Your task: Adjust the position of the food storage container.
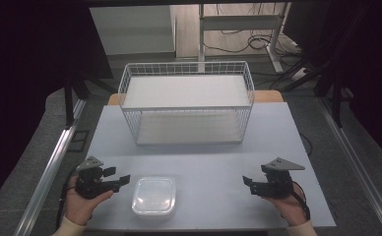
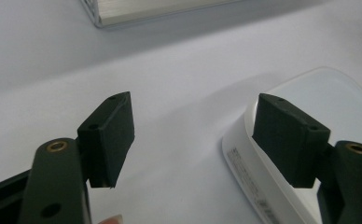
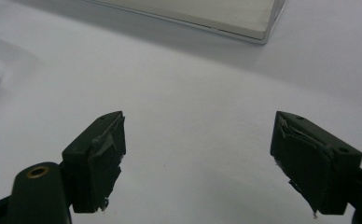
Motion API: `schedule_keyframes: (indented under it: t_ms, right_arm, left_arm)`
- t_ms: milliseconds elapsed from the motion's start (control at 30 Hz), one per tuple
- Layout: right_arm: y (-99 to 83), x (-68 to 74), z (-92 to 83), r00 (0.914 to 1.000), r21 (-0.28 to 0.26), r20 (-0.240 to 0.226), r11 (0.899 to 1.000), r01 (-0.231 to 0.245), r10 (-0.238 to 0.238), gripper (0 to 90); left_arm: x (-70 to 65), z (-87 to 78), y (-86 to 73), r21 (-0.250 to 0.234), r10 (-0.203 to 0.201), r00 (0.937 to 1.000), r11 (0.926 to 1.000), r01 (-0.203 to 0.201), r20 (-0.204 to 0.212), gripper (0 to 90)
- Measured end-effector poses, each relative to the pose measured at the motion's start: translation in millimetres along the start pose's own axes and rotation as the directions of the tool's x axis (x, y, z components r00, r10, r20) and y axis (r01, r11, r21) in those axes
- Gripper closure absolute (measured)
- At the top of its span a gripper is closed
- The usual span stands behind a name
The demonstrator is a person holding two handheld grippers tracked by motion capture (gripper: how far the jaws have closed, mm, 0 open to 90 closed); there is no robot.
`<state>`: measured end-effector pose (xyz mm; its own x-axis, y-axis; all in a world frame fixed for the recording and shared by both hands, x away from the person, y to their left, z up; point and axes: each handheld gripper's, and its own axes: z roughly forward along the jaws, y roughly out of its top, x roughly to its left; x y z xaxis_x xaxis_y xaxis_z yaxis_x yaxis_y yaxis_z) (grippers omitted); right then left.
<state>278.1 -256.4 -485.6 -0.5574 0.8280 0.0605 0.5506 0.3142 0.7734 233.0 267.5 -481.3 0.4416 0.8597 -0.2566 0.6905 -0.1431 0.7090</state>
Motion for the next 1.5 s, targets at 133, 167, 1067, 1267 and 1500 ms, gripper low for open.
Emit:
schedule_keyframes:
  t_ms: [133,167,1067,1267,1500]
  right_arm:
    - [-0.7,0.4,1.1,1.0,0.007,-0.004,1.0,0.003,-0.003,18.4]
    - [-0.6,0.5,1.1,1.0,0.008,-0.004,1.0,0.003,-0.003,18.4]
    - [-1.4,0.4,2.1,0.9997,0.019,0.022,1.0,0.008,-0.008,18.5]
    - [-1.6,1.3,2.8,0.9996,0.023,0.026,1.0,0.011,-0.012,18.4]
    - [-2.7,1.8,4.5,0.9995,0.032,0.03,0.999,0.013,-0.014,18.4]
  left_arm:
    - [-2.4,-7.3,1.4,0.024,0.013,0.9999,0.9996,-0.013,-0.003,29.7]
    - [-2.9,-9.5,1.8,0.029,0.017,0.9999,0.9995,-0.017,0.0,29.9]
    - [-16.3,0.9,-24.8,0.27,0.048,0.9941,0.9601,-0.073,0.098,82.2]
    - [-23.5,7.9,-27.2,0.287,0.054,0.991,0.9539,-0.087,0.123,88.3]
    - [-32.8,21.5,-20.6,0.298,0.067,0.9891,0.9488,-0.104,0.131,89.8]
